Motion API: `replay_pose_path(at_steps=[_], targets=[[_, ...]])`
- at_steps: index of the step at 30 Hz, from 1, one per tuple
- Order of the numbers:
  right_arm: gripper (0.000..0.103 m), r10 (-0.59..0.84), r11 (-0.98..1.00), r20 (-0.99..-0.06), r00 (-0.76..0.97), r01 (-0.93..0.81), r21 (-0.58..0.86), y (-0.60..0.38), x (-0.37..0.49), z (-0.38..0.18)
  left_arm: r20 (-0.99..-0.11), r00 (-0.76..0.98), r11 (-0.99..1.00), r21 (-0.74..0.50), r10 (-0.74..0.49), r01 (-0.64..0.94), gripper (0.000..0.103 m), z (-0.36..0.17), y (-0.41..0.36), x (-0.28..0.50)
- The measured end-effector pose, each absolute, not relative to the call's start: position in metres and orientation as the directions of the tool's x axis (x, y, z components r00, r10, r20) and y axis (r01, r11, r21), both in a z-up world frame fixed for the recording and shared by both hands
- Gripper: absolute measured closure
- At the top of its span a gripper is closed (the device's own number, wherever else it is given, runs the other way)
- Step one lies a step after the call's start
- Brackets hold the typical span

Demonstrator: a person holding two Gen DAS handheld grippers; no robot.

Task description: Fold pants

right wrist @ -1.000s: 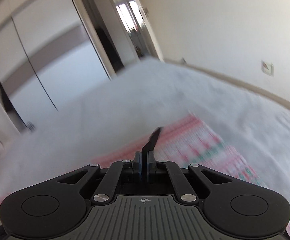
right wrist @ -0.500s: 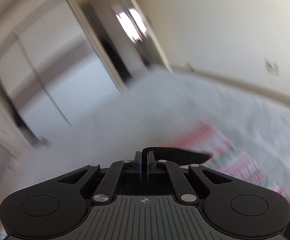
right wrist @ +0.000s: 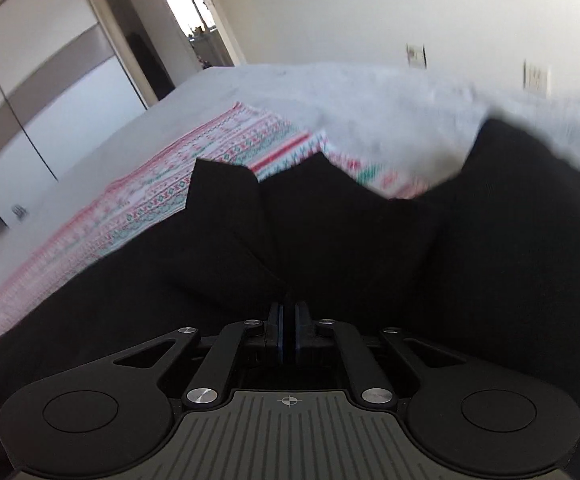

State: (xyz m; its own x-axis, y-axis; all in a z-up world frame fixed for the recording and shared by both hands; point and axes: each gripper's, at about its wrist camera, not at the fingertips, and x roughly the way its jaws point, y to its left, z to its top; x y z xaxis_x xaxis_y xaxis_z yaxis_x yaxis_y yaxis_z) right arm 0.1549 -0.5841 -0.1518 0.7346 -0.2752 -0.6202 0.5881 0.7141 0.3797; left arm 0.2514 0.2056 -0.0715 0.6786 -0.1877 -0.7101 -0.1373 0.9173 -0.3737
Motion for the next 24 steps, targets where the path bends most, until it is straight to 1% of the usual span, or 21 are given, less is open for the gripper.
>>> replay_pose_path(at_steps=[2,3,4,5,6,7,8,9,10,11,13,15,16,17,18,19,20,22,24], targets=[[0.091,-0.287,0.694,-0.609,0.739,0.599,0.399,-0.588,0.155,-0.140,-0.710,0.681,0.915,-0.375,-0.180,-0.150,0.050,-0.060,0.211,0.249],[0.091,-0.309,0.693,-0.605,0.734,0.609,0.385,-0.590,0.156,-0.132,-0.703,0.686,0.913,-0.383,-0.186,-0.145,0.046,-0.056,0.213,0.247],[0.089,-0.335,0.698,-0.602,0.725,0.620,0.358,-0.595,0.154,-0.131,-0.696,0.693,0.910,-0.388,-0.189,-0.142,0.044,-0.053,0.214,0.243],[0.083,-0.358,0.709,-0.600,0.715,0.627,0.324,-0.595,0.159,-0.127,-0.690,0.699,0.909,-0.393,-0.189,-0.143,0.036,-0.051,0.214,0.241],[0.080,-0.372,0.721,-0.598,0.709,0.627,0.295,-0.595,0.162,-0.123,-0.687,0.702,0.907,-0.396,-0.188,-0.144,0.028,-0.049,0.213,0.238],[0.074,-0.375,0.739,-0.598,0.708,0.618,0.268,-0.593,0.166,-0.120,-0.683,0.706,0.905,-0.400,-0.186,-0.148,0.027,-0.049,0.211,0.234],[0.060,-0.369,0.765,-0.599,0.710,0.598,0.237,-0.589,0.172,-0.116,-0.683,0.707,0.901,-0.404,-0.184,-0.155,0.027,-0.049,0.211,0.233],[0.050,-0.363,0.789,-0.599,0.714,0.577,0.210,-0.588,0.180,-0.117,-0.686,0.704,0.897,-0.411,-0.185,-0.164,0.027,-0.051,0.211,0.232],[0.034,-0.359,0.817,-0.596,0.718,0.551,0.171,-0.583,0.188,-0.116,-0.689,0.701,0.892,-0.418,-0.186,-0.175,0.027,-0.052,0.211,0.230],[0.026,-0.361,0.842,-0.593,0.720,0.525,0.126,-0.577,0.196,-0.116,-0.693,0.697,0.886,-0.425,-0.185,-0.188,0.027,-0.054,0.212,0.229],[0.025,-0.361,0.879,-0.602,0.712,0.475,0.035,-0.568,0.217,-0.120,-0.707,0.680,0.869,-0.445,-0.194,-0.215,0.027,-0.060,0.213,0.230],[0.025,-0.350,0.898,-0.644,0.681,0.439,-0.024,-0.566,0.240,-0.130,-0.718,0.661,0.846,-0.476,-0.217,-0.239,0.026,-0.065,0.214,0.230],[0.027,-0.352,0.897,-0.666,0.658,0.439,-0.040,-0.569,0.250,-0.137,-0.717,0.655,0.826,-0.504,-0.238,-0.252,0.026,-0.068,0.217,0.230],[0.035,-0.355,0.895,-0.682,0.640,0.444,-0.049,-0.571,0.256,-0.142,-0.713,0.654,0.810,-0.525,-0.251,-0.262,0.025,-0.070,0.219,0.230],[0.048,-0.343,0.897,-0.701,0.625,0.439,-0.047,-0.575,0.261,-0.148,-0.713,0.653,0.797,-0.538,-0.256,-0.275,0.024,-0.072,0.221,0.231],[0.088,-0.328,0.899,-0.720,0.612,0.435,-0.040,-0.579,0.263,-0.152,-0.716,0.653,0.796,-0.534,-0.246,-0.285,0.024,-0.072,0.222,0.232],[0.099,-0.321,0.894,-0.734,0.599,0.446,-0.028,-0.584,0.263,-0.154,-0.724,0.651,0.806,-0.516,-0.229,-0.290,0.024,-0.072,0.222,0.234],[0.101,-0.331,0.888,-0.703,0.630,0.459,-0.007,-0.586,0.248,-0.145,-0.737,0.645,0.836,-0.472,-0.200,-0.280,0.025,-0.072,0.217,0.237],[0.102,-0.356,0.859,-0.658,0.663,0.510,0.048,-0.593,0.225,-0.130,-0.752,0.636,0.867,-0.422,-0.171,-0.265,0.027,-0.073,0.210,0.240]])
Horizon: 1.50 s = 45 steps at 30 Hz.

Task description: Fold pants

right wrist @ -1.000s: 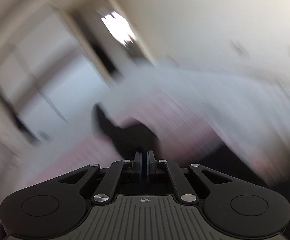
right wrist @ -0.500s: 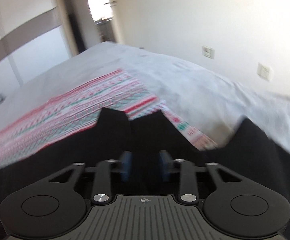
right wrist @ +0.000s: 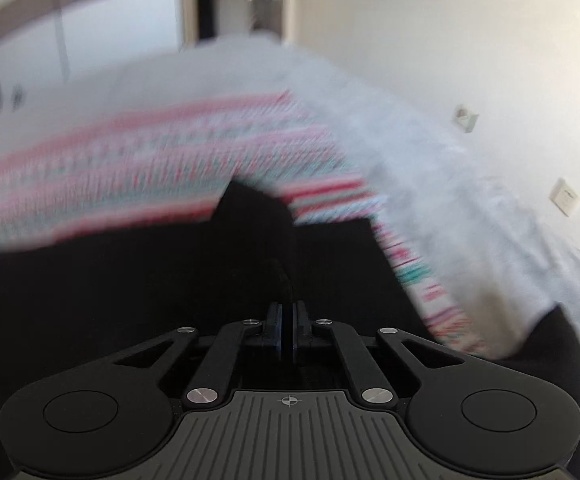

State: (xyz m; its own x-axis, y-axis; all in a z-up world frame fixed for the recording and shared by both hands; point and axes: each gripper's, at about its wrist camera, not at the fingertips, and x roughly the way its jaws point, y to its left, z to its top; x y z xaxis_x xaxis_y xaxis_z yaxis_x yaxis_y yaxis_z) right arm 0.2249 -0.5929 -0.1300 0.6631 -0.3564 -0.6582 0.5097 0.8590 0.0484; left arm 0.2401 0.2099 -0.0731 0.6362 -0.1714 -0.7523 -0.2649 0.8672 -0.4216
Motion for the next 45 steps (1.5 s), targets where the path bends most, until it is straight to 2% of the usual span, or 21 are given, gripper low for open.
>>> replay_pose_path(at_steps=[3,5,10,13,16,18,21,23,24,25,26,28,32,34,37,42,45], targets=[[0.103,-0.439,0.772,-0.616,0.655,0.625,0.115,-0.609,0.189,-0.117,-0.767,0.629,0.897,-0.358,-0.126,-0.257,0.029,-0.076,0.202,0.241],[0.103,-0.517,0.702,-0.620,0.590,0.707,0.087,-0.618,0.174,-0.120,-0.766,0.633,0.901,-0.349,-0.116,-0.257,0.029,-0.076,0.201,0.240],[0.102,-0.522,0.679,-0.669,0.529,0.733,0.051,-0.617,0.166,-0.136,-0.767,0.630,0.891,-0.365,-0.123,-0.270,0.029,-0.075,0.204,0.236],[0.102,-0.546,0.591,-0.656,0.521,0.794,0.139,-0.617,0.147,-0.128,-0.768,0.629,0.885,-0.369,-0.118,-0.285,0.029,-0.073,0.207,0.232],[0.101,-0.608,0.572,-0.645,0.463,0.819,0.049,-0.607,0.149,-0.126,-0.770,0.627,0.886,-0.366,-0.116,-0.285,0.029,-0.073,0.211,0.230],[0.093,-0.620,0.603,-0.649,0.441,0.797,-0.035,-0.602,0.157,-0.131,-0.771,0.626,0.882,-0.371,-0.118,-0.291,0.029,-0.072,0.214,0.229],[0.082,-0.622,0.592,-0.646,0.443,0.805,-0.018,-0.604,0.156,-0.127,-0.770,0.626,0.875,-0.380,-0.119,-0.301,0.029,-0.070,0.215,0.226],[0.055,-0.647,0.547,-0.633,0.426,0.837,0.004,-0.609,0.152,-0.121,-0.768,0.628,0.870,-0.388,-0.124,-0.303,0.029,-0.068,0.215,0.224],[0.047,-0.673,0.532,-0.619,0.405,0.847,-0.024,-0.609,0.152,-0.119,-0.766,0.630,0.869,-0.393,-0.128,-0.300,0.029,-0.066,0.214,0.222],[0.032,-0.705,0.518,-0.601,0.377,0.852,-0.074,-0.607,0.155,-0.117,-0.761,0.635,0.869,-0.398,-0.134,-0.294,0.029,-0.064,0.214,0.219],[0.026,-0.736,0.503,-0.579,0.351,0.856,-0.121,-0.605,0.155,-0.115,-0.756,0.641,0.868,-0.403,-0.136,-0.291,0.029,-0.061,0.215,0.216],[0.021,-0.771,0.460,-0.553,0.316,0.877,-0.141,-0.607,0.152,-0.112,-0.744,0.653,0.861,-0.418,-0.141,-0.291,0.029,-0.055,0.217,0.211],[0.020,-0.758,0.401,-0.566,0.324,0.916,-0.013,-0.617,0.137,-0.108,-0.717,0.675,0.839,-0.467,-0.174,-0.280,0.029,-0.044,0.219,0.204],[0.020,-0.754,0.461,-0.540,0.373,0.887,-0.031,-0.602,0.146,-0.103,-0.700,0.686,0.822,-0.501,-0.199,-0.272,0.028,-0.040,0.218,0.205],[0.020,-0.682,0.631,-0.533,0.501,0.771,-0.084,-0.564,0.175,-0.100,-0.672,0.702,0.788,-0.555,-0.236,-0.266,0.022,-0.039,0.211,0.211],[0.019,-0.462,0.836,-0.585,0.666,0.548,-0.037,-0.497,0.220,-0.099,-0.706,0.663,0.738,-0.581,-0.249,-0.343,0.010,-0.054,0.200,0.229],[0.016,-0.343,0.923,-0.586,0.734,0.380,-0.063,-0.447,0.243,-0.096,-0.735,0.643,0.714,-0.568,-0.215,-0.409,0.010,-0.067,0.204,0.238]])
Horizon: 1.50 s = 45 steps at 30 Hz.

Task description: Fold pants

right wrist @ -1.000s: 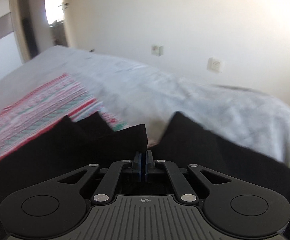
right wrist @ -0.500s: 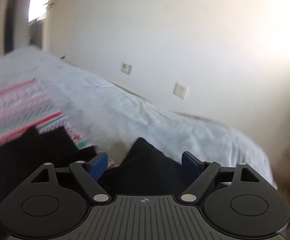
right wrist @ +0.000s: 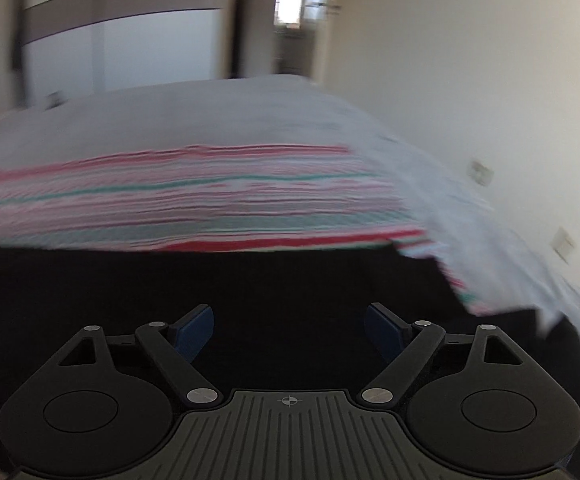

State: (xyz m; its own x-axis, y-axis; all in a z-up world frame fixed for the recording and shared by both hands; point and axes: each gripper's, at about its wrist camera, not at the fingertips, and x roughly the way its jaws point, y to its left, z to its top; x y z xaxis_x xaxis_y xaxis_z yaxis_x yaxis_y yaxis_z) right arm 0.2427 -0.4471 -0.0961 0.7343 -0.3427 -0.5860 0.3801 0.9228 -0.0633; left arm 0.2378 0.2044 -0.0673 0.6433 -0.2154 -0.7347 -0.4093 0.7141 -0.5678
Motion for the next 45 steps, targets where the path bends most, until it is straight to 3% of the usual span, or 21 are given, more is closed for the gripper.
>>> replay_pose_path(at_steps=[5,9,14,21,26,31,33,34,35,37,41,45], targets=[[0.015,-0.133,0.990,-0.612,0.780,0.078,-0.116,-0.379,0.256,-0.091,-0.704,0.659,0.665,-0.628,-0.265,-0.405,0.023,-0.079,0.209,0.237],[0.015,0.028,0.995,-0.645,0.764,-0.085,-0.058,-0.350,0.265,-0.091,-0.673,0.694,0.621,-0.665,-0.256,-0.416,0.033,-0.070,0.213,0.218],[0.015,0.171,0.944,-0.650,0.740,-0.311,-0.106,-0.288,0.277,-0.086,-0.599,0.744,0.589,-0.727,-0.294,-0.353,0.033,-0.060,0.218,0.212],[0.015,0.368,0.666,-0.649,0.666,-0.676,-0.316,-0.131,0.286,-0.095,-0.588,0.752,0.536,-0.755,-0.298,-0.378,0.031,-0.065,0.225,0.206],[0.015,0.479,0.506,-0.610,0.631,-0.766,-0.395,-0.035,0.305,-0.096,-0.617,0.762,0.654,-0.662,-0.197,-0.367,0.027,-0.050,0.242,0.185],[0.015,0.539,0.357,-0.582,0.609,-0.791,-0.497,0.064,0.326,-0.111,-0.619,0.760,0.700,-0.632,-0.197,-0.333,0.027,-0.052,0.252,0.178],[0.020,0.513,0.325,-0.582,0.631,-0.771,-0.548,0.092,0.338,-0.124,-0.614,0.760,0.710,-0.631,-0.213,-0.311,0.027,-0.052,0.254,0.177],[0.046,0.490,0.307,-0.612,0.622,-0.779,-0.546,0.109,0.347,-0.129,-0.610,0.759,0.714,-0.635,-0.229,-0.296,0.027,-0.053,0.255,0.177],[0.090,0.475,0.294,-0.652,0.591,-0.805,-0.515,0.111,0.357,-0.131,-0.606,0.758,0.716,-0.638,-0.242,-0.282,0.027,-0.053,0.256,0.177],[0.091,0.474,0.380,-0.679,0.560,-0.826,-0.417,0.105,0.382,-0.115,-0.594,0.757,0.725,-0.643,-0.271,-0.245,0.027,-0.053,0.256,0.178],[0.093,0.556,0.642,-0.507,0.658,-0.728,-0.241,0.051,0.405,-0.053,-0.583,0.731,0.753,-0.642,-0.355,-0.145,0.027,-0.050,0.244,0.192],[0.093,0.591,0.721,-0.434,0.680,-0.686,-0.094,0.014,0.419,-0.025,-0.673,0.634,0.885,-0.464,-0.380,0.038,0.027,-0.039,0.194,0.235]])
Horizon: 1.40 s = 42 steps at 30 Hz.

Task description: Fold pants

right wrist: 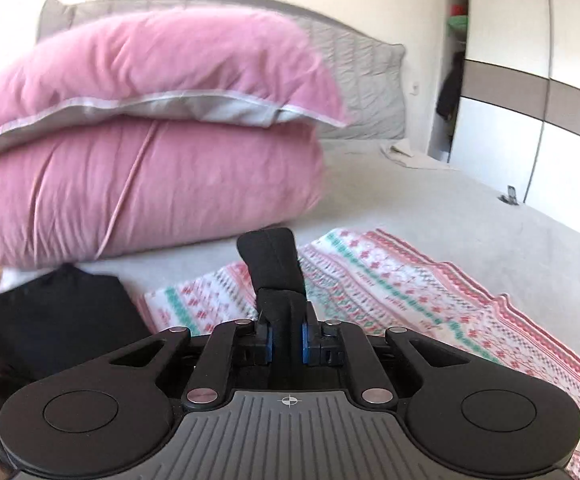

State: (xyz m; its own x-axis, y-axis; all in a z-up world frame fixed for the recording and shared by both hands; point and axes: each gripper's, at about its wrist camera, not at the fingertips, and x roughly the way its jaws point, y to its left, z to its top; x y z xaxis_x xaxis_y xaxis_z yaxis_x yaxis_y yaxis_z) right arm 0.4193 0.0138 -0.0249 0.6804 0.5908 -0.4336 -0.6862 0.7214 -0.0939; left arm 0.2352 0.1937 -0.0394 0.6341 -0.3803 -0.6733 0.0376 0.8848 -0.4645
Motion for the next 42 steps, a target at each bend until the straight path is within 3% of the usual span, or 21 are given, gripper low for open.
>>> replay_pose_path(at_steps=[3,7,10,14,16,19,23,27,31,34,37,39,40,42], targets=[[0.093,0.589,0.725,-0.439,0.679,-0.684,-0.085,0.006,0.421,-0.022,-0.650,0.596,0.858,-0.493,-0.472,0.142,0.027,-0.040,0.171,0.272],[0.093,0.586,0.731,-0.435,0.684,-0.678,-0.080,0.004,0.422,-0.023,-0.623,0.551,0.800,-0.580,-0.555,0.151,0.029,-0.057,0.160,0.329],[0.093,0.598,0.722,-0.442,0.669,-0.688,-0.065,0.000,0.424,-0.022,-0.640,0.570,0.807,-0.586,-0.515,0.071,0.032,-0.065,0.162,0.365],[0.093,0.610,0.715,-0.442,0.658,-0.698,-0.052,-0.009,0.422,-0.021,-0.597,0.622,0.718,-0.691,-0.506,-0.080,0.032,-0.075,0.191,0.394],[0.093,0.609,0.717,-0.447,0.656,-0.696,-0.044,-0.011,0.423,-0.026,-0.624,0.629,0.725,-0.675,-0.464,-0.135,0.032,-0.078,0.195,0.400],[0.093,0.610,0.714,-0.461,0.645,-0.699,-0.033,-0.014,0.423,-0.036,-0.647,0.622,0.755,-0.642,-0.441,-0.133,0.032,-0.077,0.195,0.394],[0.093,0.604,0.720,-0.477,0.639,-0.694,-0.017,-0.017,0.424,-0.046,-0.644,0.610,0.759,-0.643,-0.462,-0.104,0.018,-0.078,0.208,0.362],[0.093,0.618,0.697,-0.493,0.612,-0.717,-0.018,-0.008,0.415,-0.055,-0.641,0.621,0.746,-0.653,-0.451,-0.131,0.017,-0.077,0.241,0.330],[0.093,0.621,0.660,-0.533,0.575,-0.750,-0.041,0.018,0.405,-0.073,-0.531,0.724,0.592,-0.778,-0.441,-0.210,0.017,-0.078,0.279,0.275],[0.084,0.602,0.641,-0.596,0.531,-0.767,-0.035,0.045,0.401,-0.100,-0.501,0.777,0.528,-0.808,-0.382,-0.261,0.017,-0.072,0.294,0.247],[0.074,0.551,0.565,-0.669,0.499,-0.813,-0.141,0.071,0.375,-0.125,-0.517,0.767,0.564,-0.787,-0.381,-0.251,0.017,-0.063,0.283,0.242],[0.059,0.558,0.526,-0.646,0.520,-0.824,-0.209,0.066,0.352,-0.125,-0.539,0.763,0.623,-0.746,-0.356,-0.237,0.017,-0.057,0.271,0.242],[0.045,0.565,0.535,-0.625,0.538,-0.816,-0.219,0.056,0.343,-0.121,-0.560,0.758,0.661,-0.712,-0.333,-0.236,0.017,-0.054,0.265,0.243],[0.040,0.561,0.576,-0.590,0.581,-0.786,-0.226,0.024,0.332,-0.111,-0.597,0.746,0.712,-0.658,-0.295,-0.246,0.017,-0.051,0.251,0.242]])
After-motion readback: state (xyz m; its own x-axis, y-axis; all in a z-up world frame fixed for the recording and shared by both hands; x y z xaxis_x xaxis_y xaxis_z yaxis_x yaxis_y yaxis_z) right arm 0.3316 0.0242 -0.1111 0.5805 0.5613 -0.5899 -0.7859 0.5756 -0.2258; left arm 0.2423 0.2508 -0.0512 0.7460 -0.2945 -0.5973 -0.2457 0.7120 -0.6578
